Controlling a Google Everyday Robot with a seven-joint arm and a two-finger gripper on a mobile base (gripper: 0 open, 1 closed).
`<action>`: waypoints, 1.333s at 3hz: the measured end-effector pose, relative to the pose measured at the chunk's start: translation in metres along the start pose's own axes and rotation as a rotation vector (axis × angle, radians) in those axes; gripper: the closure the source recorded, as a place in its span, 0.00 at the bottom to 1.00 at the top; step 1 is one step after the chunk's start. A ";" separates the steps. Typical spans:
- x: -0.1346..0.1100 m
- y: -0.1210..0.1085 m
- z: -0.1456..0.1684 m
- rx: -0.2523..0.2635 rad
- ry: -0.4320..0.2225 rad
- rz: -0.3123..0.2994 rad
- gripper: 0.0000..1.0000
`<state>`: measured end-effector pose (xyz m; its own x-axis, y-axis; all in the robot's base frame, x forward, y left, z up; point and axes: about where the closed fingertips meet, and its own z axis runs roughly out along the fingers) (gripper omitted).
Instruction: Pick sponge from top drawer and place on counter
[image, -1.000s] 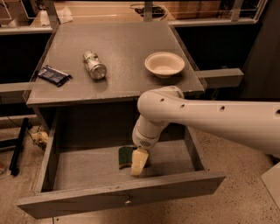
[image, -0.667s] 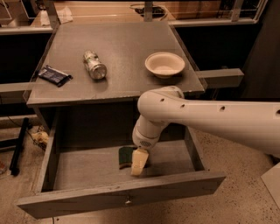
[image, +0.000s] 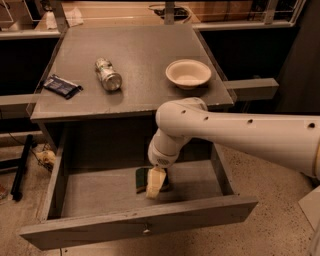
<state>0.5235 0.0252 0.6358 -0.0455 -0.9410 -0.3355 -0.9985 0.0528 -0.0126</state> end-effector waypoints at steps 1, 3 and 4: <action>-0.003 -0.001 0.007 -0.009 -0.009 -0.007 0.00; 0.003 0.002 0.023 -0.038 -0.007 0.004 0.00; 0.006 0.005 0.037 -0.057 -0.006 0.013 0.00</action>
Offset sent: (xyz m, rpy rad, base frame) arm -0.0278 0.0027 -0.0328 0.0077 0.0523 0.0161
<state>0.5196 0.0322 0.5985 -0.0586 -0.9381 -0.3413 -0.9979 0.0459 0.0453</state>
